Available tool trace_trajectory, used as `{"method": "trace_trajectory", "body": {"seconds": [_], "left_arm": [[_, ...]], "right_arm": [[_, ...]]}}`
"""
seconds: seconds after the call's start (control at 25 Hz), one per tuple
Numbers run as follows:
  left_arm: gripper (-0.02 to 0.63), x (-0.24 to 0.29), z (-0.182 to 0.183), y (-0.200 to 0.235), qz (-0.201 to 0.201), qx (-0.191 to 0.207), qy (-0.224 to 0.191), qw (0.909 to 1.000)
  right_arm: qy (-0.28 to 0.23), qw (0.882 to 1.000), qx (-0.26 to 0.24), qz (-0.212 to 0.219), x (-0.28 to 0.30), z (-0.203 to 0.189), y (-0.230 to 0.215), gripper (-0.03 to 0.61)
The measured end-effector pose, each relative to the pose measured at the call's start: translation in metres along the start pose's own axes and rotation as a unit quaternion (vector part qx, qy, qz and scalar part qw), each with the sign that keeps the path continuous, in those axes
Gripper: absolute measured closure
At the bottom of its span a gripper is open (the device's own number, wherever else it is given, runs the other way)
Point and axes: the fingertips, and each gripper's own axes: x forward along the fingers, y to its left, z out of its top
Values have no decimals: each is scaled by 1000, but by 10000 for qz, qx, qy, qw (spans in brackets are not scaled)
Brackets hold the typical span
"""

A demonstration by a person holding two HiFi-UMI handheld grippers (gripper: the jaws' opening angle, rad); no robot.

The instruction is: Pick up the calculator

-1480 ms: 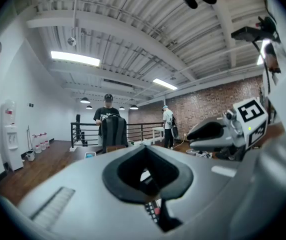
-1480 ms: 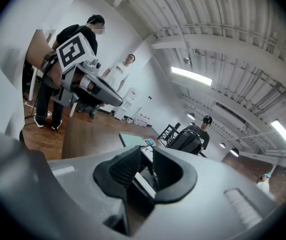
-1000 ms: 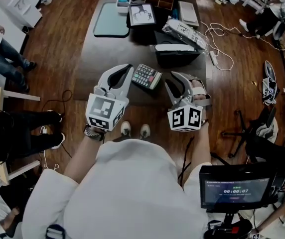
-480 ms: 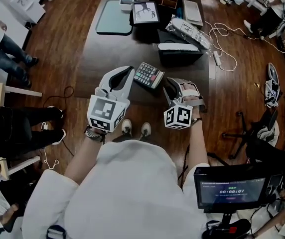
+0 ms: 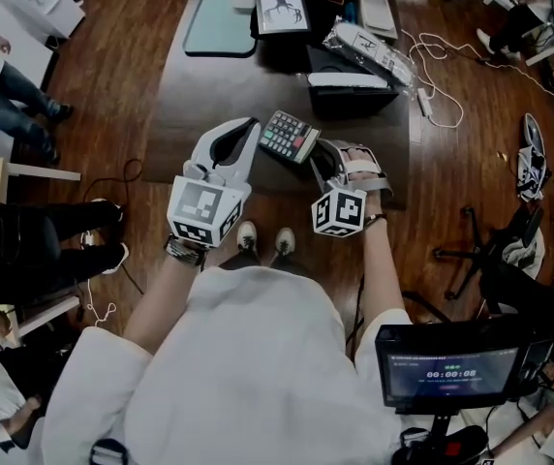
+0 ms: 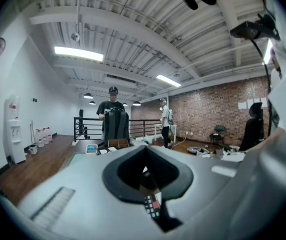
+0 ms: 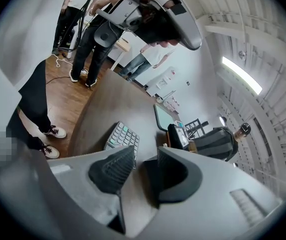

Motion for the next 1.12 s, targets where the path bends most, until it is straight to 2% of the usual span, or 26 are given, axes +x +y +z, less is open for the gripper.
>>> {"method": "trace_trajectory", "body": {"seconds": [0.28,0.4,0.72,1.12], "left_arm": [[607,16,-25,-3,-82,5,-20,10000],[607,21,-43,-4,-128,-192,98,9997],[607,25,-82,-5,-124,-338,499,9981],[607,25,-101,-2,-78,-507,683,9963]], "right_arm": [[48,9998,92,169,11,-4,15,434],[81,9997,46,221,13,-5,21,434],[139,9992,55,370,21,-8,31,434],[193,9975,6,684,31,-15,57,434]]}}
